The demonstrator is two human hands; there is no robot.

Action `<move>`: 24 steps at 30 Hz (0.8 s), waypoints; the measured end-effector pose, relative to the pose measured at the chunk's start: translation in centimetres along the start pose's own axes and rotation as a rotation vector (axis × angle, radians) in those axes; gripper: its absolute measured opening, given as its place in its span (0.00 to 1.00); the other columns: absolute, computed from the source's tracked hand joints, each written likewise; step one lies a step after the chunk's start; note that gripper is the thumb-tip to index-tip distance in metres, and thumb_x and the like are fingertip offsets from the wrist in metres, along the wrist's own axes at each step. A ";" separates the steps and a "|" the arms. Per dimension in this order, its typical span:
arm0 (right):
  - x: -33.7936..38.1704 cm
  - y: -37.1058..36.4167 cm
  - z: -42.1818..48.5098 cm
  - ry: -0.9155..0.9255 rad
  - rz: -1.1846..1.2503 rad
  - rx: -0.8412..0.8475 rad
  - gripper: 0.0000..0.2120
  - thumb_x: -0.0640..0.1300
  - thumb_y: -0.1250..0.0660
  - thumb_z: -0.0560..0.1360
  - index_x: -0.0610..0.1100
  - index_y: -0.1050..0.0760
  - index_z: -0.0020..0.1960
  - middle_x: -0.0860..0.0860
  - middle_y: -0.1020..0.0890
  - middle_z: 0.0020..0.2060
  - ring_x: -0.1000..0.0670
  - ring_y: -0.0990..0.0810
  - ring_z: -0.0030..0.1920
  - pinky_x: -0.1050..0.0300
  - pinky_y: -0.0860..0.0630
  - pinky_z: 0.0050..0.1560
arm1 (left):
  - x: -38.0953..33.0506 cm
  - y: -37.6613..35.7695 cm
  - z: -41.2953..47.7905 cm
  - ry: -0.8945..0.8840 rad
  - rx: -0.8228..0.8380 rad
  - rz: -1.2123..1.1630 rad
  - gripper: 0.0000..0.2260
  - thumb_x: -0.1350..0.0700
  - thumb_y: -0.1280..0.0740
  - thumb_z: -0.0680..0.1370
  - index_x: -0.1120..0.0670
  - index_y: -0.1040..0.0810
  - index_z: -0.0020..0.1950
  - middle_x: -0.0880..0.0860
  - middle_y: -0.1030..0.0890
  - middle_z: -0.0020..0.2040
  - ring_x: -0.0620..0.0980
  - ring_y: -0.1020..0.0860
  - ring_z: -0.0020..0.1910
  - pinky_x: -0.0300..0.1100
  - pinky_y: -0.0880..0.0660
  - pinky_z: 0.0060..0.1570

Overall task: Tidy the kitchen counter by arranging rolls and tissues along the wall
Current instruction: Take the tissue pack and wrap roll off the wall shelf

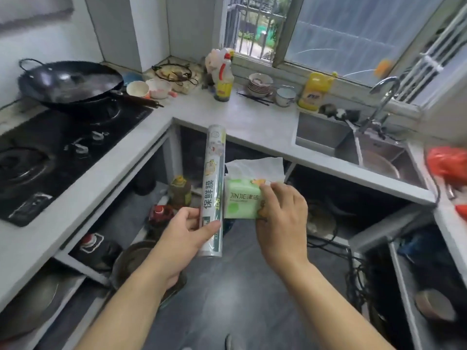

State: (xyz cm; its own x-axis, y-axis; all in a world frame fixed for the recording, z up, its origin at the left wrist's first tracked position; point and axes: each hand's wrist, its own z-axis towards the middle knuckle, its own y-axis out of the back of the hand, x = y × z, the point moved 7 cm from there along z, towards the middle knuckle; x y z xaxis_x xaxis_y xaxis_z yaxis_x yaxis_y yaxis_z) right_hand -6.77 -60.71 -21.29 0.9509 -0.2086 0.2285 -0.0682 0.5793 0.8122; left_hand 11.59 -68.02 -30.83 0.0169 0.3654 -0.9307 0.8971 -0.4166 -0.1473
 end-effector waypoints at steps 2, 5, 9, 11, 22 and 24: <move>-1.9 2.1 -1.2 -0.061 -0.049 -0.033 0.30 0.30 0.33 0.64 0.39 0.25 0.67 0.41 0.24 0.61 0.37 0.27 0.60 0.44 0.32 0.63 | 0.2 -2.7 0.1 0.005 0.084 0.036 0.28 0.41 0.21 0.65 0.49 0.24 0.59 0.49 0.13 0.54 0.50 0.14 0.52 0.43 0.19 0.42; -5.2 5.2 -3.5 -0.183 -0.115 -0.049 0.32 0.29 0.31 0.64 0.41 0.26 0.68 0.41 0.25 0.62 0.38 0.28 0.60 0.45 0.33 0.64 | 0.4 -7.3 -0.1 0.013 0.194 0.105 0.27 0.40 0.21 0.64 0.49 0.23 0.58 0.50 0.13 0.54 0.51 0.14 0.51 0.51 0.18 0.48; -9.6 9.4 -7.0 -0.313 -0.192 -0.092 0.32 0.30 0.30 0.65 0.42 0.26 0.68 0.42 0.25 0.62 0.40 0.29 0.60 0.46 0.34 0.64 | 1.1 -13.7 -1.0 0.024 0.336 0.170 0.25 0.41 0.20 0.64 0.47 0.21 0.56 0.51 0.12 0.52 0.52 0.14 0.51 0.53 0.19 0.49; -12.1 11.4 -8.9 -0.366 -0.223 -0.106 0.31 0.31 0.29 0.67 0.43 0.28 0.69 0.43 0.26 0.62 0.41 0.29 0.61 0.48 0.35 0.66 | 1.6 -17.1 -1.8 0.024 0.408 0.209 0.22 0.39 0.21 0.64 0.44 0.21 0.54 0.49 0.12 0.51 0.49 0.13 0.48 0.47 0.21 0.45; -27.1 21.9 -21.7 -0.655 -0.300 -0.138 0.32 0.33 0.32 0.66 0.44 0.30 0.69 0.44 0.29 0.64 0.42 0.32 0.66 0.44 0.35 0.69 | 6.4 -37.0 -9.0 0.021 0.636 0.397 0.26 0.41 0.22 0.64 0.49 0.22 0.57 0.49 0.12 0.49 0.49 0.13 0.46 0.46 0.20 0.43; -29.6 23.7 -23.9 -0.689 -0.298 -0.156 0.32 0.33 0.31 0.66 0.45 0.30 0.69 0.44 0.29 0.65 0.42 0.32 0.66 0.44 0.35 0.69 | 7.3 -40.3 -10.4 0.007 0.660 0.429 0.25 0.41 0.22 0.65 0.49 0.21 0.57 0.48 0.12 0.50 0.49 0.13 0.46 0.47 0.19 0.44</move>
State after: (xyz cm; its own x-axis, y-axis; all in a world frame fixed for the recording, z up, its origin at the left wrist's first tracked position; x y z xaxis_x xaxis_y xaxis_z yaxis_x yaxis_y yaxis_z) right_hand -29.38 -22.01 -21.63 0.5158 -0.7878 0.3366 0.2536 0.5157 0.8184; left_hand -19.90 -39.94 -28.19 0.3075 0.0652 -0.9493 0.3641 -0.9298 0.0541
